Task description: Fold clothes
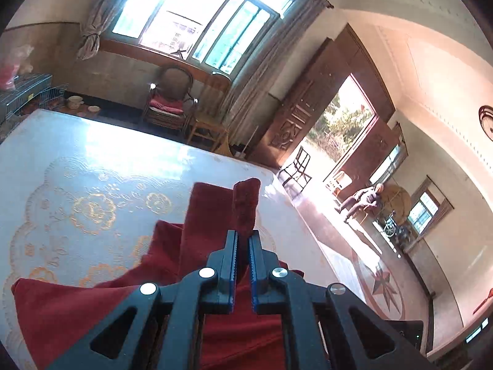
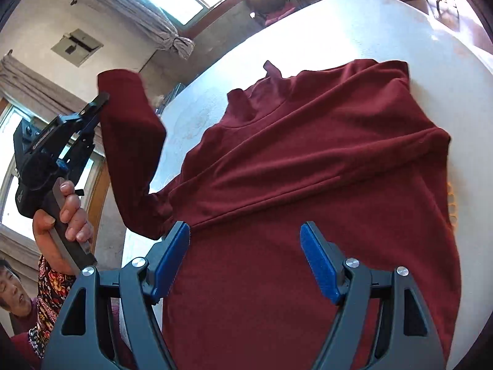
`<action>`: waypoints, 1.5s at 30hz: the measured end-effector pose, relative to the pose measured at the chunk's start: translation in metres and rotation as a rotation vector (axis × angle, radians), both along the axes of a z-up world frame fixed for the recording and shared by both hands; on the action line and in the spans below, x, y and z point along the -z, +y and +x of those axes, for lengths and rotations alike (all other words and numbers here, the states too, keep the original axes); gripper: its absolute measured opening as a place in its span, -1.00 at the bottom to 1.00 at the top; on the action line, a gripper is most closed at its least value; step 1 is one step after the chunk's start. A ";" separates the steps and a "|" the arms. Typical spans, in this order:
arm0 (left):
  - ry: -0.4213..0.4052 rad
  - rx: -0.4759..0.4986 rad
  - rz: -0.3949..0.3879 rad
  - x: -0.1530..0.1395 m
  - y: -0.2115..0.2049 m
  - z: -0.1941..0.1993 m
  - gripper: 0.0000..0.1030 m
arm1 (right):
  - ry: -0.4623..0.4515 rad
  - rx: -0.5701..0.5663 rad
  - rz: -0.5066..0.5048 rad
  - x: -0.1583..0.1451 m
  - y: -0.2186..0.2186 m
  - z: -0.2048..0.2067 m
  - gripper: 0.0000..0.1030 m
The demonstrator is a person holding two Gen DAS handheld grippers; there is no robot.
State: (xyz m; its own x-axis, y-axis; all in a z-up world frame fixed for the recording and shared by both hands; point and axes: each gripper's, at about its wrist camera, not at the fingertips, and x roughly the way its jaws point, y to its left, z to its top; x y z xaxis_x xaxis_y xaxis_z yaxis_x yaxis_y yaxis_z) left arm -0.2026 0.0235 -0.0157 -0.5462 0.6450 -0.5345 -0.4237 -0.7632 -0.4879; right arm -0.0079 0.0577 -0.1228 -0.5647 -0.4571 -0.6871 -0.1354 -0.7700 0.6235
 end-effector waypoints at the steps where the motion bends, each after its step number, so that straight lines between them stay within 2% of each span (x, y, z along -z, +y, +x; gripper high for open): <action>1: -0.013 0.037 -0.038 0.011 0.029 0.003 -0.89 | -0.008 0.017 -0.001 0.002 0.011 0.005 0.51; 4: -0.052 0.146 -0.175 0.044 0.103 0.018 -0.88 | -0.036 0.056 0.000 0.010 0.040 0.020 0.51; 7: -0.168 0.198 -0.285 0.079 0.132 0.041 -0.82 | -0.059 0.069 -0.001 0.018 0.060 0.031 0.51; 9: -0.189 0.196 -0.281 0.084 0.131 0.055 -0.69 | -0.056 0.062 0.002 0.019 0.068 0.034 0.51; 12: -0.151 0.239 -0.248 0.072 0.118 0.077 -0.62 | -0.030 0.049 0.002 0.016 0.076 0.031 0.51; 14: -0.136 0.289 -0.198 0.061 0.101 0.097 -0.62 | -0.008 0.041 0.001 0.013 0.079 0.022 0.51; 16: -0.111 0.297 -0.146 0.053 0.075 0.120 -0.60 | 0.005 0.039 0.015 0.009 0.082 0.010 0.51; 19: -0.122 0.207 -0.141 0.053 0.031 0.133 -0.60 | 0.048 0.022 0.038 0.004 0.084 -0.014 0.51; 21: -0.131 0.126 -0.124 0.056 0.004 0.132 -0.60 | 0.032 0.001 0.080 0.007 0.081 -0.034 0.51; 24: -0.116 -0.071 -0.166 0.061 -0.039 0.121 -0.60 | 0.024 -0.018 0.230 0.011 0.073 -0.065 0.51; 26: -0.110 -0.200 -0.195 0.072 -0.058 0.105 -0.60 | 0.006 -0.047 0.288 0.020 0.067 -0.090 0.51; 28: -0.099 -0.288 -0.222 0.078 -0.078 0.099 -0.60 | -0.031 -0.077 0.279 0.034 0.064 -0.113 0.35; 29: -0.092 -0.314 -0.237 0.082 -0.085 0.096 -0.60 | -0.045 -0.089 0.265 0.040 0.063 -0.120 0.16; 32: -0.080 -0.322 -0.296 0.093 -0.089 0.095 -0.60 | -0.089 -0.094 0.267 0.052 0.058 -0.131 0.03; 35: -0.078 -0.309 -0.345 0.102 -0.090 0.095 -0.60 | -0.110 -0.083 0.267 0.057 0.055 -0.137 0.01; 37: -0.086 -0.304 -0.350 0.108 -0.088 0.095 -0.60 | -0.122 -0.129 0.251 0.058 0.048 -0.140 -0.57; 38: -0.083 -0.307 -0.356 0.109 -0.087 0.096 -0.60 | -0.113 -0.144 0.258 0.053 0.045 -0.140 -0.93; 41: -0.067 -0.307 -0.395 0.112 -0.081 0.099 -0.60 | -0.050 -0.149 0.317 0.029 0.044 -0.135 -0.93; 45: -0.048 -0.297 -0.411 0.111 -0.078 0.107 -0.60 | 0.023 -0.058 0.435 -0.001 0.067 -0.130 -0.93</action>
